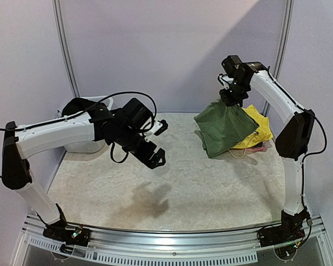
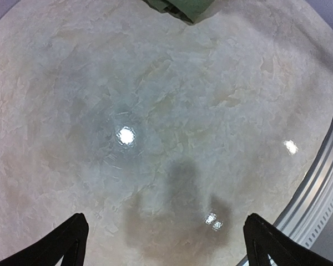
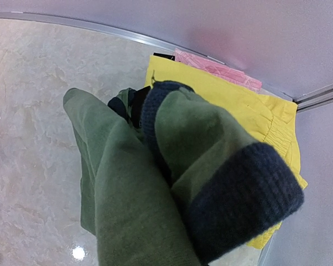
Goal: Fold and stack the mixed laundry pile
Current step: Place the square-folded tank top at the corner of the board.
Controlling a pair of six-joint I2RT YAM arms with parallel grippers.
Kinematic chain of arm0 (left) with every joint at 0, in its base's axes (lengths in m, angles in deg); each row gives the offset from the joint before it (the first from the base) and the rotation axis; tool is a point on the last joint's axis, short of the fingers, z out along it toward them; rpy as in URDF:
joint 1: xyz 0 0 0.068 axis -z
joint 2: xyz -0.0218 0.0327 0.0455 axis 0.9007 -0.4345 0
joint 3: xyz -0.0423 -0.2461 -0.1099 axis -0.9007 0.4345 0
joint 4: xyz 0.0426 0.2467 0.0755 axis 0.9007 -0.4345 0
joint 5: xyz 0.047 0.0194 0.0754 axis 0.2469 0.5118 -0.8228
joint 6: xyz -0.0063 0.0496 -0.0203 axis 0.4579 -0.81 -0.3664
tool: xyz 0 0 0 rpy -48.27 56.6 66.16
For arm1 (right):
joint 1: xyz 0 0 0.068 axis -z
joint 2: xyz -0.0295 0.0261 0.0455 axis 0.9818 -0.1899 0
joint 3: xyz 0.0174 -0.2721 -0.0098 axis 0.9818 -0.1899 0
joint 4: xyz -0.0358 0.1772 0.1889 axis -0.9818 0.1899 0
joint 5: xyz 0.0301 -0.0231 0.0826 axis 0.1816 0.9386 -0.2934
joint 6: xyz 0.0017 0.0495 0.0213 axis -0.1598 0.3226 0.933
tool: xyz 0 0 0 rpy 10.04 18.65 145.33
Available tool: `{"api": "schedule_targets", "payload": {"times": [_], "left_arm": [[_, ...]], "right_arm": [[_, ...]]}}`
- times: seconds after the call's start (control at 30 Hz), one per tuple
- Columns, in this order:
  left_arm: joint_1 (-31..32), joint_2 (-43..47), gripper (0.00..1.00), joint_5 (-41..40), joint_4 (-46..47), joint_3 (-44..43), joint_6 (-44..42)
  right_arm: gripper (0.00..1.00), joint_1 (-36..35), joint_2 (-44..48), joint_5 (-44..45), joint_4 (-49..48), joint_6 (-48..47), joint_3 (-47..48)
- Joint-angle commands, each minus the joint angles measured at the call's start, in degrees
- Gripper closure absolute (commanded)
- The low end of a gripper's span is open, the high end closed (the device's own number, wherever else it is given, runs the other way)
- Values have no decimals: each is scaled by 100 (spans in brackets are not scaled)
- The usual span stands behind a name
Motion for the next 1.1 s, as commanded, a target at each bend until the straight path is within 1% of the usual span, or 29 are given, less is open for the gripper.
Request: {"api": "schedule_targets", "payload": {"times": [0.0,0.1,0.37,0.43,0.53,0.63,0.8,1.07], "left_arm": [[-75,-114,0,106,-35,-59,-52],[-75,-174,1,155,-64,-83,-58],[-75,-193,0,180,-113,-62,-60],[-75,-187,1,190,-115,-44,-46],[-75,-191,0,191,-128,-33,-33],[-75,-196,0,169,-153,-42,-32],[-71,-262,0,179,-146,-62,-16],[-75,-404,1,280,-127,-211,-58]], "right_arm": [[100,187,183,170,-346,-49,222],[100,340,197,139,-545,-127,250],[100,749,82,55,-716,-298,353],[100,850,74,-97,-774,-363,353],[100,994,30,-629,-763,-412,345],[100,1004,-24,-1083,-703,-403,345],[100,885,56,-1976,-670,201,340],[100,522,279,-2242,-732,760,368]]}}
